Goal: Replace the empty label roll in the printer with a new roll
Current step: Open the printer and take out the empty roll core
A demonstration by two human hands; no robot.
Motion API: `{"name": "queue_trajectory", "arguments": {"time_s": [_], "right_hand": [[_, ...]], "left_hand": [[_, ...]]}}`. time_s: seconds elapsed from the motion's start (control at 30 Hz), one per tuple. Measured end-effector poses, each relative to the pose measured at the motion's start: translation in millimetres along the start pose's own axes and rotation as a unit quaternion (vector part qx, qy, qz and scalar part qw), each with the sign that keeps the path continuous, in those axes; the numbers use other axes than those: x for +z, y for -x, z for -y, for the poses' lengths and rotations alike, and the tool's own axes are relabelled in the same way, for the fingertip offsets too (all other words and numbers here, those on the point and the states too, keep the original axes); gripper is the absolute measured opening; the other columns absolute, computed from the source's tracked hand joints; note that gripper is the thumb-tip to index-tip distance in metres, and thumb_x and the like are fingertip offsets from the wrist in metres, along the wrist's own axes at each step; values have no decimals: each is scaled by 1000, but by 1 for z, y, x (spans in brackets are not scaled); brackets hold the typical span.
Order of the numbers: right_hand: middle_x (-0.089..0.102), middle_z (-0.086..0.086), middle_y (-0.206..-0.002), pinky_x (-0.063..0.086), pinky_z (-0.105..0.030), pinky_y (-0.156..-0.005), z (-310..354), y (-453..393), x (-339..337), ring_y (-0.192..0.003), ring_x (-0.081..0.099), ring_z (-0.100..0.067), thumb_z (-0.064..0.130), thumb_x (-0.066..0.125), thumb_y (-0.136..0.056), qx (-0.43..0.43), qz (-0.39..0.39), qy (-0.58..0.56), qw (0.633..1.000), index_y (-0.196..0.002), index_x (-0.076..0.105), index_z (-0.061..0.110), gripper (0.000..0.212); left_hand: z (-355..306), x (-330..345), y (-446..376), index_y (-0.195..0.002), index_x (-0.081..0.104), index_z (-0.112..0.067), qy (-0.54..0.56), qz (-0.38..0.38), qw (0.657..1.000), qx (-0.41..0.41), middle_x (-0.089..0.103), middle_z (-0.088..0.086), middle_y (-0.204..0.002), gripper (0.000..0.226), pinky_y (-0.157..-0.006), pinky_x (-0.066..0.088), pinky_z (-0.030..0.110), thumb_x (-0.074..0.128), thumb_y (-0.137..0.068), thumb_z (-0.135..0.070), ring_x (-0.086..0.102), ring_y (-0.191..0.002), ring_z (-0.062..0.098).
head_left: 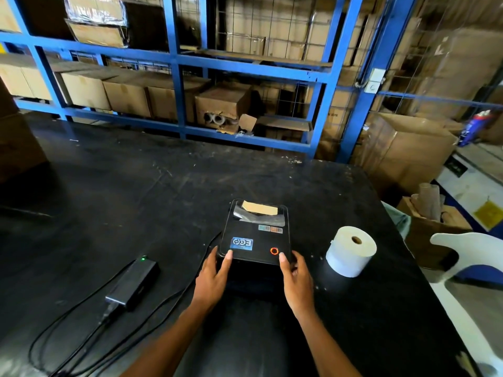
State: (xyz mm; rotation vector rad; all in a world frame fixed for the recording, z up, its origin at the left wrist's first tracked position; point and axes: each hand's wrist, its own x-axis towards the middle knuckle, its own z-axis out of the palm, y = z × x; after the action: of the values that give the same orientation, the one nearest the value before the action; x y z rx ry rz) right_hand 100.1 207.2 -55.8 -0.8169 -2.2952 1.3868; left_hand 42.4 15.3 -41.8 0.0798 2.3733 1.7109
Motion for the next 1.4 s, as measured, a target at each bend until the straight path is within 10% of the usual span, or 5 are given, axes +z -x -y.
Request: {"name": "queue_trajectory", "arguments": {"time_s": [0.33,0.63,0.97,1.13,1.4], "right_hand": [[59,-5,-64,34,-31,-65,41,-36,-11,-69,53,-28,51,39,-95,-38,-105,15,994,-56,46,17,52],[54,5,-109,51,-30,-89,4,-1,-4,-98,60,-8,74,59,-65,-92,8,-29,995,-136,46,35,82],[55,1,-89,52,-25,-75,28,-10,-10,-76,60,-7,49,78,-66,-133,-74,-31,988,-124,62,23,66],[55,-2,-80,44,-27,-72,82,-45,-24,-81,61,-21,66,64,-69,-121,-110,12,987,-95,71,24,50],[56,-19,-116,44,-43,-86,148,-118,-15,-107,54,-40,55,46,-90,-74,-161,63,982,-113,56,7,54]], "left_hand": [[19,-9,-1,-145,36,-29,-15,14,999,40,56,-2,-139,99,-109,44,43,59,-61,-78,51,-129,14],[19,-6,-7,-136,50,-26,-31,-33,997,59,65,-4,-128,82,-103,49,41,56,-68,-72,59,-118,12],[27,-4,-6,-144,39,-26,-23,-40,998,48,64,-4,-128,96,-104,46,29,63,-63,-72,60,-117,8],[38,0,-8,-141,44,-15,-41,-37,997,58,61,4,-134,71,-97,42,15,74,-80,-34,54,-116,3],[44,3,-14,-123,60,-13,10,-35,999,33,68,-20,-93,47,-71,48,0,76,-80,-20,65,-88,-14]]}}
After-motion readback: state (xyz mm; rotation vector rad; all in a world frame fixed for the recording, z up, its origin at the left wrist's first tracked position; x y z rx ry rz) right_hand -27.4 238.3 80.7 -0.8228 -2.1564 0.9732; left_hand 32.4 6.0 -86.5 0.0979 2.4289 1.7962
